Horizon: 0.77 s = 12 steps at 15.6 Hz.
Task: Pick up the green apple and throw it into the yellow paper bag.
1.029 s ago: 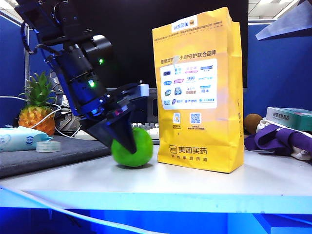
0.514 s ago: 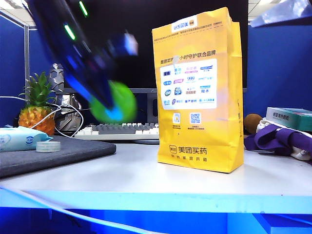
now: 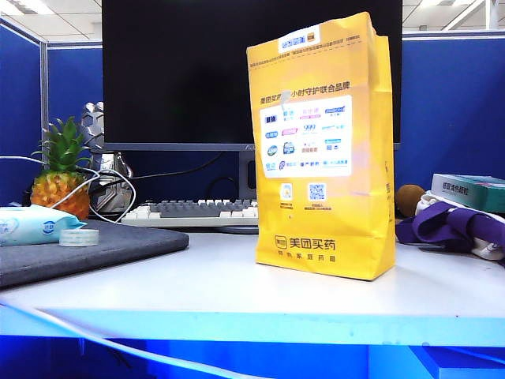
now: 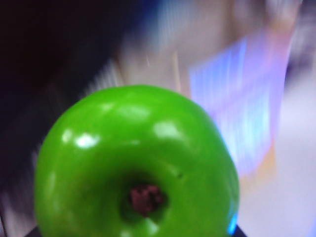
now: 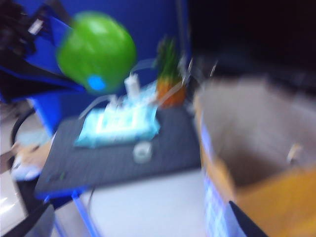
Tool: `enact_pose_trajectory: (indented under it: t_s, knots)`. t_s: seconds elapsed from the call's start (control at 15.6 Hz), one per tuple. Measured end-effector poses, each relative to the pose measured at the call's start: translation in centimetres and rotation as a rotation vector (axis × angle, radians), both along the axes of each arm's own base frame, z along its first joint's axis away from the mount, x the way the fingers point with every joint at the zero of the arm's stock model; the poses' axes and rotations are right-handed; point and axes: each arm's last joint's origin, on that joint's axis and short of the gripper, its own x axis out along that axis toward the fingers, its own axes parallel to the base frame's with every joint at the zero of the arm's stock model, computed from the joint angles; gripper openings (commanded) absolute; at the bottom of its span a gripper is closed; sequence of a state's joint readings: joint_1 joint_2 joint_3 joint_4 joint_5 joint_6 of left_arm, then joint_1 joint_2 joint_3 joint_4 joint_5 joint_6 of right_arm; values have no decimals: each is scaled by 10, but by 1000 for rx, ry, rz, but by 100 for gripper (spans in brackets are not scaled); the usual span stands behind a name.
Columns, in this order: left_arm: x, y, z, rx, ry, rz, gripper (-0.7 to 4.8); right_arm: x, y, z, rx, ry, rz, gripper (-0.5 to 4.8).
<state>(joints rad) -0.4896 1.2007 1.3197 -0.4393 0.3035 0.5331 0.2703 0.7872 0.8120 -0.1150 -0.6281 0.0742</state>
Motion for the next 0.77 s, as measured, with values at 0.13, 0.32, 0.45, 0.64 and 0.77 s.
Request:
enact_pose_trajectory:
  t_s: [0.13,0.32,0.45,0.64,0.77]
  knots:
    - [8,-6,17,-144,-130,-46,155,-5,-1,23,17,-68,0,479]
    - [33,-22,3,-215,-65,-132,155,-11,-3,38,29,-113,2,479]
    - [56,-42,-13,-263,2,-210,155,-11,-3,35,22,-89,2,479]
    - [80,-70,-6,-306,36,-293,155,-11,-3,32,0,-72,2,479]
    - [99,-84,-4,-342,93,-308,155,-11,-3,30,-8,-54,0,479]
